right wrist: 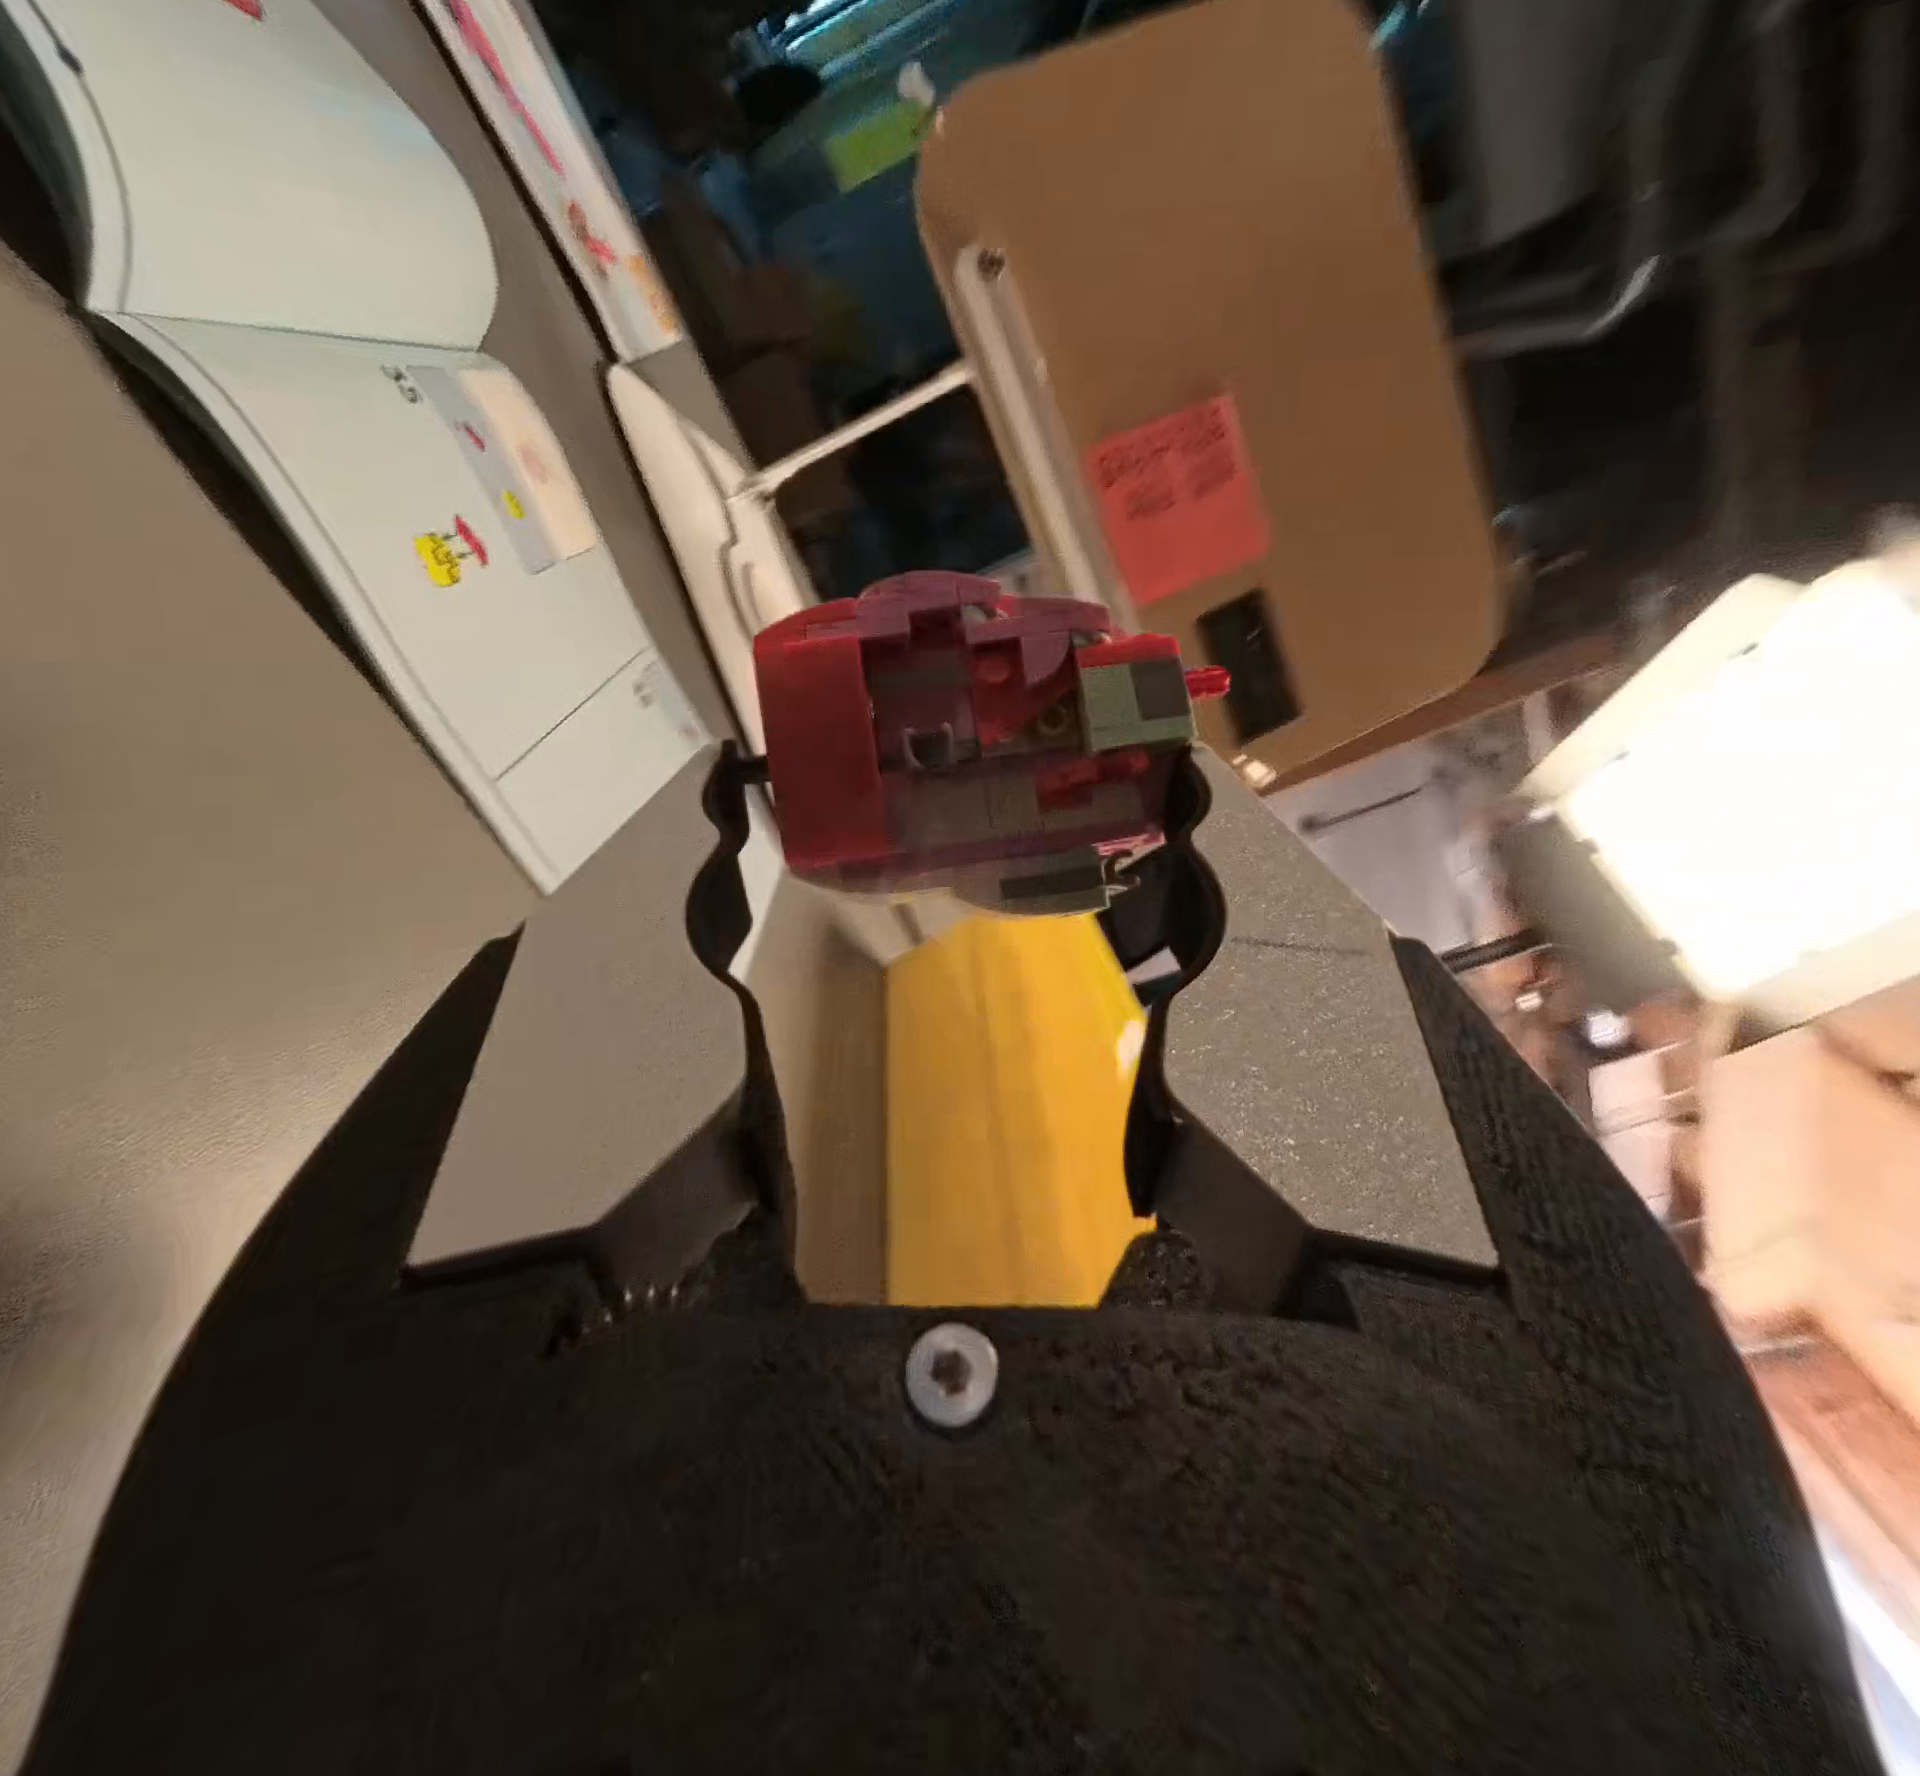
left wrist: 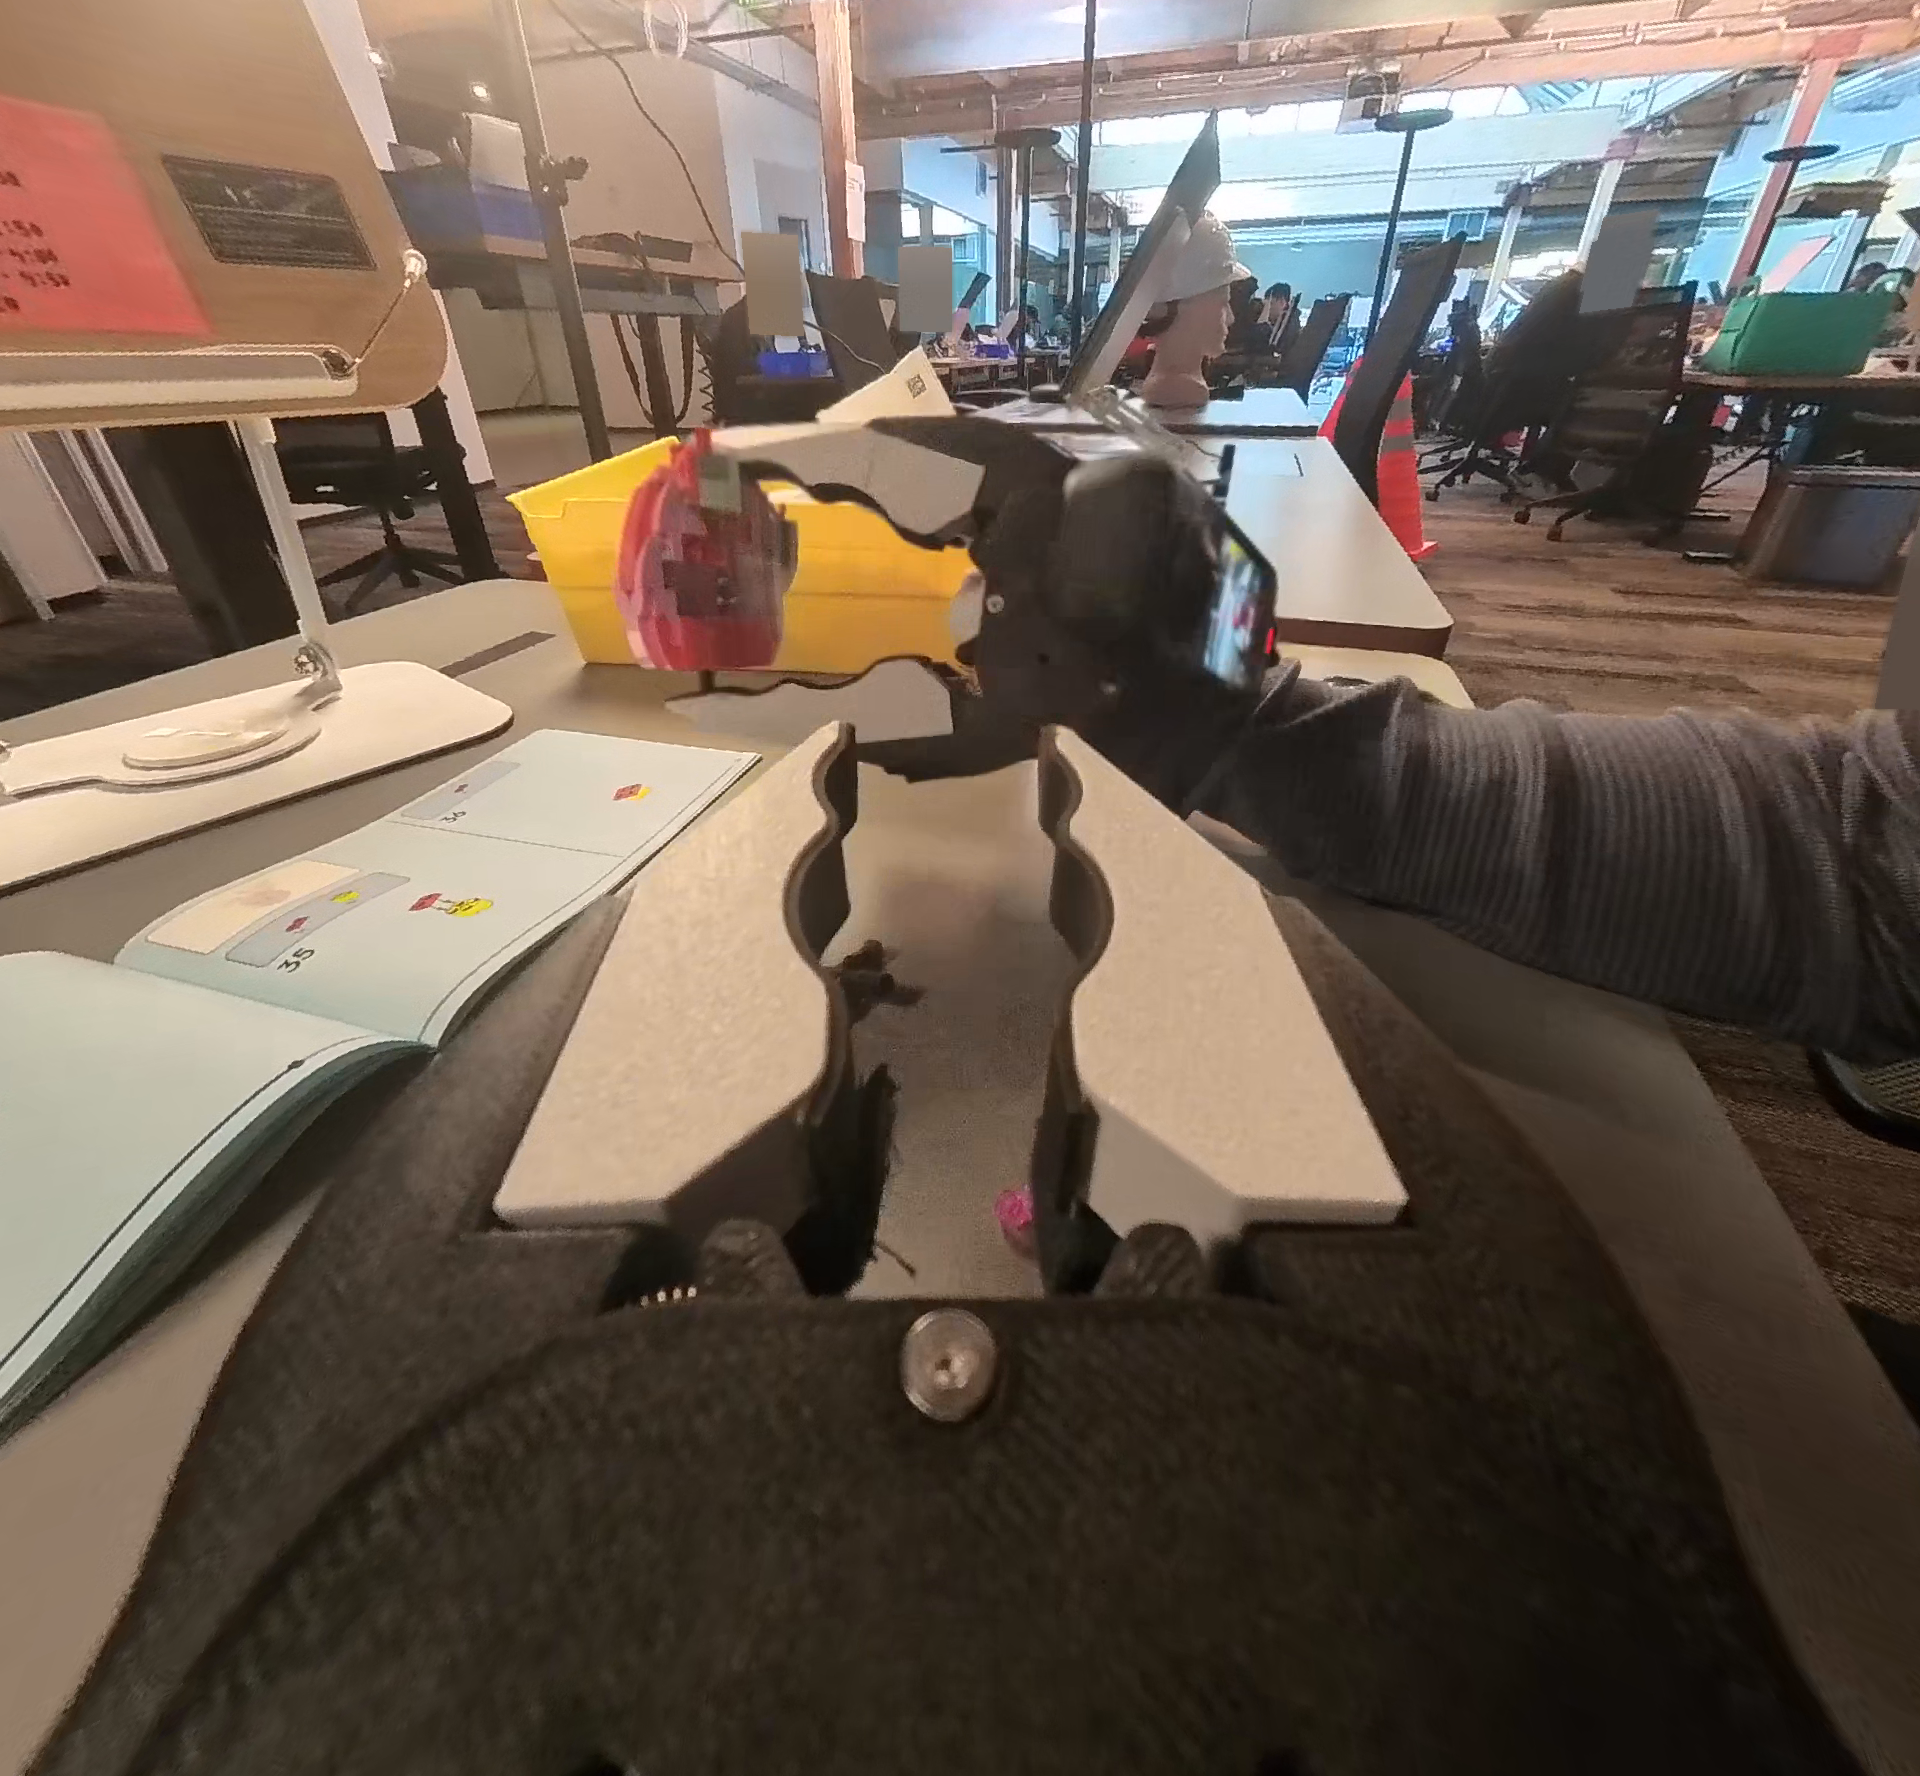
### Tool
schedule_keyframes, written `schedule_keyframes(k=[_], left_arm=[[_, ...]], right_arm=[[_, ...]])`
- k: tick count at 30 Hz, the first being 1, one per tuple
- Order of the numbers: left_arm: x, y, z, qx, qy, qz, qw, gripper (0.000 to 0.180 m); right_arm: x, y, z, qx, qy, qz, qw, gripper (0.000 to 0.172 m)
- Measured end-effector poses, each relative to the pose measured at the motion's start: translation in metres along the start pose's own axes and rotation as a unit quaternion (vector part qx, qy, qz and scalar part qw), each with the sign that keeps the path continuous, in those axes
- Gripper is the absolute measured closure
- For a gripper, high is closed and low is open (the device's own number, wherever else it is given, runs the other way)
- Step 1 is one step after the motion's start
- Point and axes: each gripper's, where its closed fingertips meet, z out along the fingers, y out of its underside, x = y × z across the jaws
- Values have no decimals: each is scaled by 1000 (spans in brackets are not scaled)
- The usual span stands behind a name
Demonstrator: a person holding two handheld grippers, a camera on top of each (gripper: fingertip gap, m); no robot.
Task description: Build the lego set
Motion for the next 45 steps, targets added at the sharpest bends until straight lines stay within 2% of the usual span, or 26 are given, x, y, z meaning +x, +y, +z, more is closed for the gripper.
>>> schedule_keyframes(k=[4, 9, 45], left_arm=[[-1, 1, 0, -2, 0, -4, 1000, 147], [-1, 2, 1, -6, 0, -6, 1000, 147], [-1, 3, 1, -10, 1, -5, 1000, 147]], right_arm=[[11, -17, -6, 34, 60, -66, 995, 91], [17, -22, -10, 44, 85, -82, 992, 92], [22, -20, -10, 47, 83, -32, 995, 91]])
